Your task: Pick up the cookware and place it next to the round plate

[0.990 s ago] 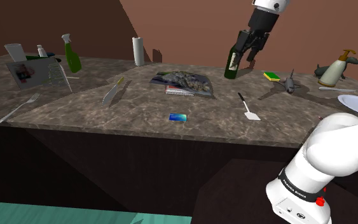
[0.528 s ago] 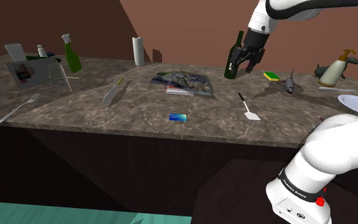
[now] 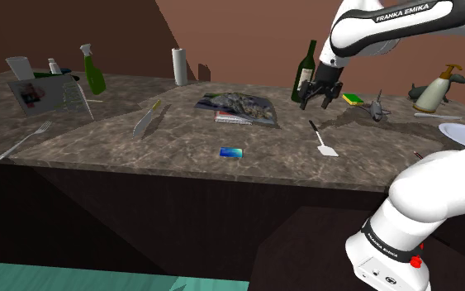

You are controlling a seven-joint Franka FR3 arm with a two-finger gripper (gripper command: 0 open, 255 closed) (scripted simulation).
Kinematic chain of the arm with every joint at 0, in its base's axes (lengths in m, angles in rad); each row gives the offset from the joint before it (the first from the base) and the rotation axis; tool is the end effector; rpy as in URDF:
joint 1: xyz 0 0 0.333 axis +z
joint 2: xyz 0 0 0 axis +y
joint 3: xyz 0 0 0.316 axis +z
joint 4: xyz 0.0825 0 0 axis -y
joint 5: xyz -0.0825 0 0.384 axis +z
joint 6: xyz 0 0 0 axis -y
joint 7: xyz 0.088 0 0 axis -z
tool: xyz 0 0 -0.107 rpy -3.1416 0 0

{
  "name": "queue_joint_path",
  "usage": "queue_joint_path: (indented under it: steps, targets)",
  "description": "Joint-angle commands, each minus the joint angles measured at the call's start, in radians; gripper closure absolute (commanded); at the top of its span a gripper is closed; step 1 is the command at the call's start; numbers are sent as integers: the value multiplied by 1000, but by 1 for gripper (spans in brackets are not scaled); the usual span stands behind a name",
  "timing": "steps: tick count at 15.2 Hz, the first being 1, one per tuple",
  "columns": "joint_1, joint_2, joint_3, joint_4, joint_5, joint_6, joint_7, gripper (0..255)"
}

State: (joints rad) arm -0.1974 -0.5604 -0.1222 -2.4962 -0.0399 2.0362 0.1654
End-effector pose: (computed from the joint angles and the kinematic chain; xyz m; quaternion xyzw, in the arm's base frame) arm 0.3678 -0.1269 0.4851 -0.9732 0.2245 -0.0496 0.0108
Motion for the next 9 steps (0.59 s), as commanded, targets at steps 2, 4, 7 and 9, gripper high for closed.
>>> queue_joint_path:
  steps: [2, 4, 7, 9]
  targets:
    - [-41, 55, -24, -24, -21, 72, 30, 0]
    - [-67, 95, -40, -37, -33, 120, 52, 0]
    - [-106, 160, -65, -53, -51, 192, 84, 0]
    - [-131, 205, -82, -61, -62, 240, 106, 0]
